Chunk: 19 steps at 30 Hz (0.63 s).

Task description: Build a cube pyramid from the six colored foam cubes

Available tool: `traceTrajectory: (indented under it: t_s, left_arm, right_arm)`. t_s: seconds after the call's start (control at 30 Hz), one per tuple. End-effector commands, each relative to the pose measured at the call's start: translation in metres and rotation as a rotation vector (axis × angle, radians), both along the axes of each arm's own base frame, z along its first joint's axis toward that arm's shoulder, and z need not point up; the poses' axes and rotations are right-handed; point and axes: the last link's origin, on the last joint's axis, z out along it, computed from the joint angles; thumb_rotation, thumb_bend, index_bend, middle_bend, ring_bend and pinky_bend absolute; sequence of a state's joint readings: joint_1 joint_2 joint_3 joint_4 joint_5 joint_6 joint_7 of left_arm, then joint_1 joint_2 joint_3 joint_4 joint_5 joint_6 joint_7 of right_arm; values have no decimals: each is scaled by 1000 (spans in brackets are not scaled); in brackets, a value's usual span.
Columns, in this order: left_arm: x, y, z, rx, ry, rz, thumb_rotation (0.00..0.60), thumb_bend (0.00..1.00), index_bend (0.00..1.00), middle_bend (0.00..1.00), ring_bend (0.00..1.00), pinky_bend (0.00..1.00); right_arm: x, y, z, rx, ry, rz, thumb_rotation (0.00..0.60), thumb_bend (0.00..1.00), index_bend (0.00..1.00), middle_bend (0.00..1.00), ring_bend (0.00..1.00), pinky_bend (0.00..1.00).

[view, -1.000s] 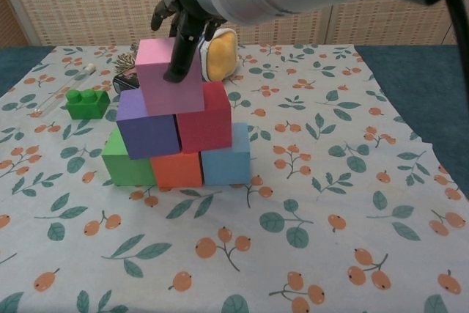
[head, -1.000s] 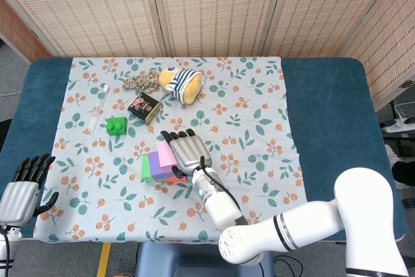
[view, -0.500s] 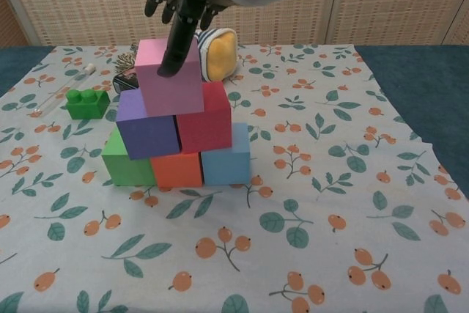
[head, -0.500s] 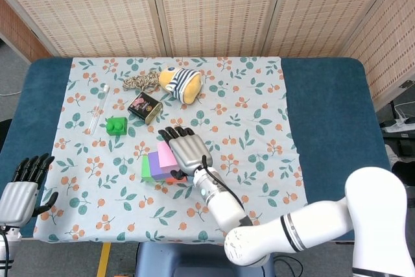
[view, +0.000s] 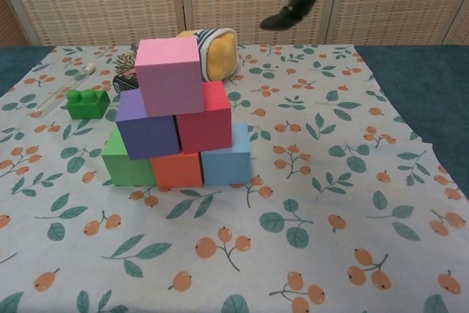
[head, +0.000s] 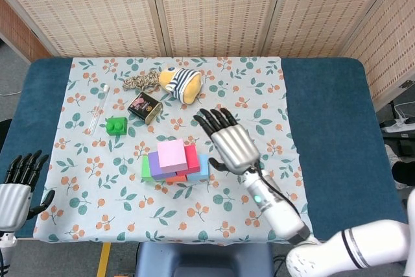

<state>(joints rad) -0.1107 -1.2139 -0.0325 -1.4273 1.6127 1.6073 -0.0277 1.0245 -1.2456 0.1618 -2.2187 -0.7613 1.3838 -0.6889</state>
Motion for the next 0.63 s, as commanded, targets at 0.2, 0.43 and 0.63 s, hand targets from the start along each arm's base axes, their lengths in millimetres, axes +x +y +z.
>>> traceTrajectory:
  t_s: [0.2, 0.43, 0.63]
  left_arm:
    - [3, -4, -6, 10, 18, -28, 600, 351, 0, 0, 0, 46]
    - [9, -7, -17, -25, 71, -8, 600, 352, 0, 0, 0, 44]
    - [12, -4, -22, -45, 72, -11, 600, 352, 0, 0, 0, 43]
  right_arm:
    - [-196, 96, 19, -106, 49, -116, 600, 177, 0, 0, 0, 0]
    - [-260, 128, 28, -213, 14, -193, 600, 177, 0, 0, 0, 0]
    - [-268, 124, 27, -219, 32, -236, 600, 177, 0, 0, 0, 0]
